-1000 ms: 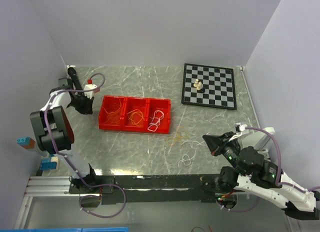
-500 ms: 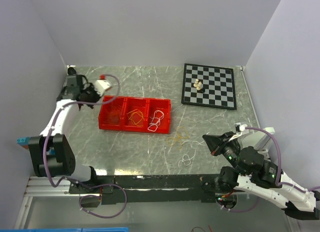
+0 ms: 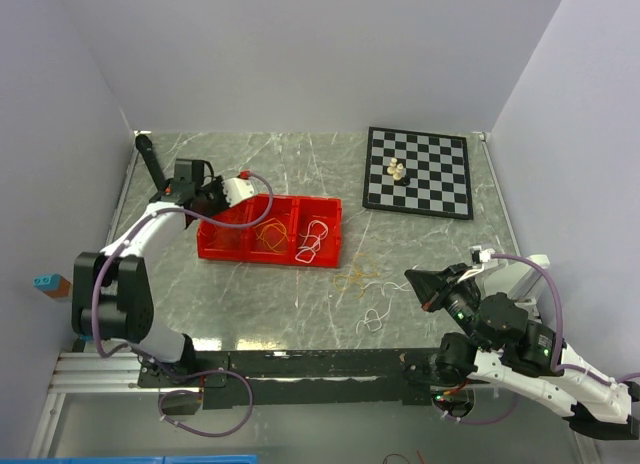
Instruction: Untangle the cables
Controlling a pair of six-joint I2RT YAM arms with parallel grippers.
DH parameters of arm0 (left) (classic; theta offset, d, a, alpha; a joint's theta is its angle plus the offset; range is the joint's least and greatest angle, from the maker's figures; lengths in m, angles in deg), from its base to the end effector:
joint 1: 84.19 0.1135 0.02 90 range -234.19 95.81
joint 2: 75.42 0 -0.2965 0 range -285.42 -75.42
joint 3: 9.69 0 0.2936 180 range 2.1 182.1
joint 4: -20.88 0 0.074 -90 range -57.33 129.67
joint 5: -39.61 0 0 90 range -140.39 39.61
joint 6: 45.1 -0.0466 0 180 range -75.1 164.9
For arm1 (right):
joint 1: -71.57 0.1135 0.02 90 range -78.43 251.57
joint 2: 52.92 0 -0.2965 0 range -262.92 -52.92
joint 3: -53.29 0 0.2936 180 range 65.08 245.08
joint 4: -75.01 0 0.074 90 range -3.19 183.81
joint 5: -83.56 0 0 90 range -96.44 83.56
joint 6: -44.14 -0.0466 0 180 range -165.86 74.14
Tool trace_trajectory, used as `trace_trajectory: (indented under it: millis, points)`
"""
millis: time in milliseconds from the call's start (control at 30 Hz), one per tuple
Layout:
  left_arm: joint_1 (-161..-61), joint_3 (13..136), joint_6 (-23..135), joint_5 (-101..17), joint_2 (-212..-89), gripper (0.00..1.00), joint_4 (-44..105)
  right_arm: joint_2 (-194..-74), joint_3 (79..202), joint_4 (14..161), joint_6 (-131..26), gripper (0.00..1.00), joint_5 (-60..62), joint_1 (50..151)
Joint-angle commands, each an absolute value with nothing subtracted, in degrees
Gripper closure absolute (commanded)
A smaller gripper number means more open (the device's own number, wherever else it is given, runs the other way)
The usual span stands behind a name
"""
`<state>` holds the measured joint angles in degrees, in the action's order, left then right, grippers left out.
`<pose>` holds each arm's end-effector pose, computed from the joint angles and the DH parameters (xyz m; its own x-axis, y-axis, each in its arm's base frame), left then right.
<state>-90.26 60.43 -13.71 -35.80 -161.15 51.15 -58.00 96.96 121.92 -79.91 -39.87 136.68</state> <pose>0.3603 -0.0501 0.2447 -0.1356 0.8452 -0.5170 0.7535 0.4268 0.5001 0.0510 0.0489 0.3065 -0.3459 0.3648 -0.8645 -0.4031 0.7742 0.4880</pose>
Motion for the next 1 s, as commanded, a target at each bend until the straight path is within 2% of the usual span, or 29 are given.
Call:
trace_trajectory:
  millis: [0,267,467,633,733,967]
  points:
    - [-91.1,63.9,-10.0,-32.8,-163.7,0.92,49.8,-58.1,97.0,120.0,-80.7,1.00,-40.2,136.9]
    - [-91.5,64.2,-6.3,-31.3,-166.5,0.92,48.6,-58.1,96.7,119.9,-80.8,1.00,-40.4,137.0]
    - [-91.1,62.9,-0.9,-39.5,-172.0,0.96,42.8,-58.0,96.8,120.1,-80.8,1.00,-40.5,137.0]
    - [-91.0,62.4,-0.4,-41.4,-173.3,0.94,43.5,-57.5,97.0,120.6,-81.1,1.00,-40.5,137.0]
    - [-91.0,63.5,0.2,-41.6,-173.2,0.88,46.0,-58.0,97.2,120.1,-80.7,1.00,-40.5,137.0]
    - [-90.5,66.3,1.5,-38.7,-168.9,0.51,53.1,-59.8,97.8,119.2,-79.8,1.00,-40.3,137.1]
